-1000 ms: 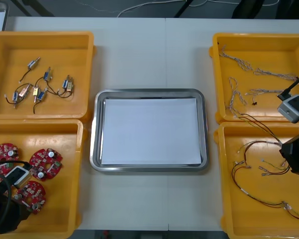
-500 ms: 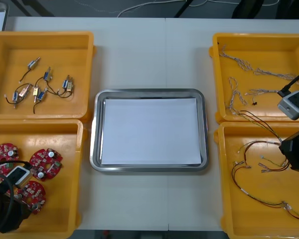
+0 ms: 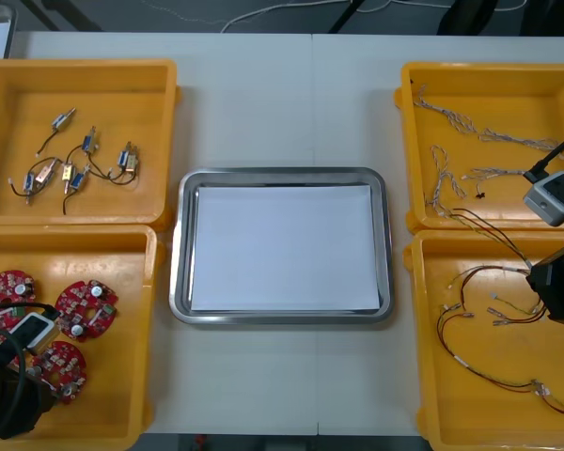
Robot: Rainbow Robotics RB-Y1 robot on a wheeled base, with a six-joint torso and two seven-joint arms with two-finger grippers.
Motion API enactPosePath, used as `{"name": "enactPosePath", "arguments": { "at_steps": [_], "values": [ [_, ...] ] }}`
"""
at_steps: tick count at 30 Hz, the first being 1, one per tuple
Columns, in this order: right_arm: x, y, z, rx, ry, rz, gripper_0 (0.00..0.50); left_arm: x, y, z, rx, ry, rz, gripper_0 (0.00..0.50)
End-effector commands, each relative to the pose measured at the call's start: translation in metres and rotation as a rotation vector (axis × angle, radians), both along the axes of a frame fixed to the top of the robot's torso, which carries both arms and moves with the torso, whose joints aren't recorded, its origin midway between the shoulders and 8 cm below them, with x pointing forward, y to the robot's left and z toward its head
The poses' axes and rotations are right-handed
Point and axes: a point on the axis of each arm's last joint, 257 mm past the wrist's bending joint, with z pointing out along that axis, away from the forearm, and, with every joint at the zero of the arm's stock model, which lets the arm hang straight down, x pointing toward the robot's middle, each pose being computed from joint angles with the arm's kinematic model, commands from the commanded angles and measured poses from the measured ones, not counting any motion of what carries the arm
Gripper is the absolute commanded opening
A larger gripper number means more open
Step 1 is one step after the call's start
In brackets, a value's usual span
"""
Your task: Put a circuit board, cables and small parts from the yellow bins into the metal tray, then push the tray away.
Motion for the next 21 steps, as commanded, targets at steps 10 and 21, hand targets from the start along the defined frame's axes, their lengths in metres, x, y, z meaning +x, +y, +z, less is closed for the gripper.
{"name": "enactPosePath", "arguments": {
  "at_steps": [10,21],
  "values": [
    [0.006,-0.008,0.021,-0.052,-0.061,0.019,0.000,-0.017,-0.016,-0.010,0.011,0.031,-0.119,0.500],
    [0.006,-0.008,0.021,-0.052,-0.061,0.019,0.000,-0.022,-0.023,-0.016,-0.004,0.048,-0.126,0.500]
  ]
}}
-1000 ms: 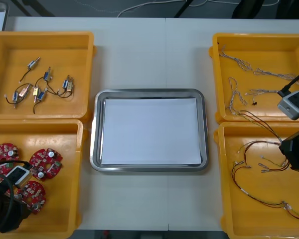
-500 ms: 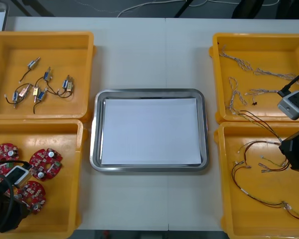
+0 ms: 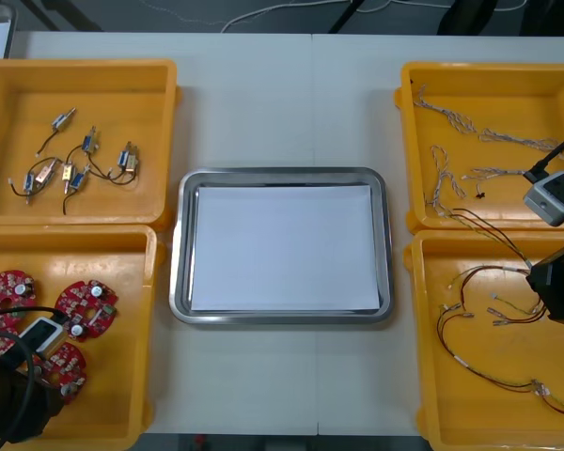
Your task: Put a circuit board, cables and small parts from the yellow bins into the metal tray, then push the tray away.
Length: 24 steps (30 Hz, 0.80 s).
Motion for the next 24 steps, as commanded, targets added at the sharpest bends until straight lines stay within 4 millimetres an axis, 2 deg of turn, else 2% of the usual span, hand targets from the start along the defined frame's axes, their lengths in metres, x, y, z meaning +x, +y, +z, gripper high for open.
{"name": "enactPosePath", "arguments": {
  "at_steps": [1,24],
  "values": [
    [0.006,-0.008,0.021,-0.052,-0.061,0.019,0.000,-0.017,-0.011,-0.010,0.013,0.034,-0.117,0.500],
    [0.006,-0.008,0.021,-0.052,-0.061,0.019,0.000,-0.007,-0.007,-0.015,0.029,0.022,-0.128,0.500]
  ]
}}
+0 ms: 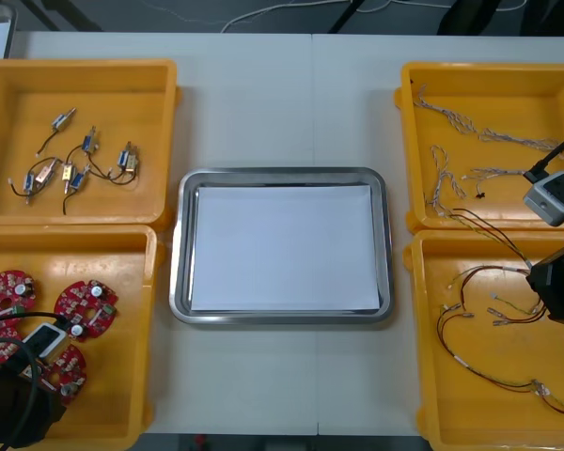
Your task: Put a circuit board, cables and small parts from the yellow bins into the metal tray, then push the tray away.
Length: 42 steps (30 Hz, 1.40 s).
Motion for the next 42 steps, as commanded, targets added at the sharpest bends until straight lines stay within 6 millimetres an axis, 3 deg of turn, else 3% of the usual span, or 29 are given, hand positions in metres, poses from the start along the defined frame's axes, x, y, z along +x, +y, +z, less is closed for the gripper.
{"name": "enactPosePath", "arguments": {
  "at_steps": [1,24,37,42],
  "values": [
    [0.006,-0.008,0.021,-0.052,-0.061,0.019,0.000,-0.001,-0.009,-0.005,0.020,0.000,-0.133,0.500],
    [0.006,-0.008,0.021,-0.052,-0.061,0.019,0.000,0.017,-0.017,0.000,0.008,-0.046,-0.134,0.500],
    [0.006,-0.008,0.021,-0.052,-0.061,0.019,0.000,0.015,-0.014,-0.002,0.029,-0.045,-0.144,0.484],
    [0.006,-0.008,0.021,-0.052,-0.061,0.019,0.000,0.014,-0.012,-0.003,0.037,-0.044,-0.147,0.415]
  ]
}}
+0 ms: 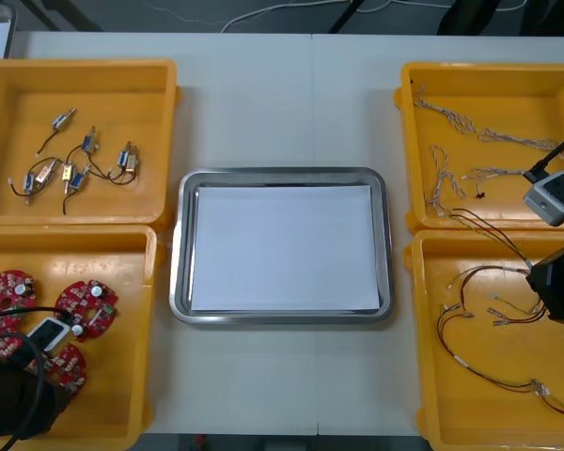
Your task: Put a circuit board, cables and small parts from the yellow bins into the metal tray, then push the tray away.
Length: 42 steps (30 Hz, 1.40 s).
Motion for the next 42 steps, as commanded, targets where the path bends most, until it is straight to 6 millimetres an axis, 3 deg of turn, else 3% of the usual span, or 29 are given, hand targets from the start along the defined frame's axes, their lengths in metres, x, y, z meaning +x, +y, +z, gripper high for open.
{"name": "enactPosePath", "arguments": {
  "at_steps": [1,7,11,16,32,42],
  "values": [
    [0.006,-0.008,0.021,-0.052,-0.060,0.019,0.000,0.000,-0.010,-0.004,0.033,-0.006,-0.150,0.389],
    [0.006,-0.008,0.021,-0.052,-0.060,0.019,0.000,-0.001,-0.007,-0.005,0.043,-0.004,-0.156,0.234],
    [0.006,-0.008,0.021,-0.052,-0.060,0.019,0.000,-0.002,-0.006,-0.005,0.049,-0.004,-0.159,0.157],
    [0.006,-0.008,0.021,-0.052,-0.060,0.019,0.000,-0.003,-0.005,-0.006,0.049,-0.002,-0.158,0.000],
    [0.006,-0.008,0.021,-0.052,-0.060,0.019,0.000,0.007,-0.013,0.001,0.038,-0.037,-0.171,0.000],
    [0.006,-0.008,0.021,-0.052,-0.060,0.019,0.000,0.015,-0.026,0.021,0.021,-0.076,-0.200,0.000]
  ]
}}
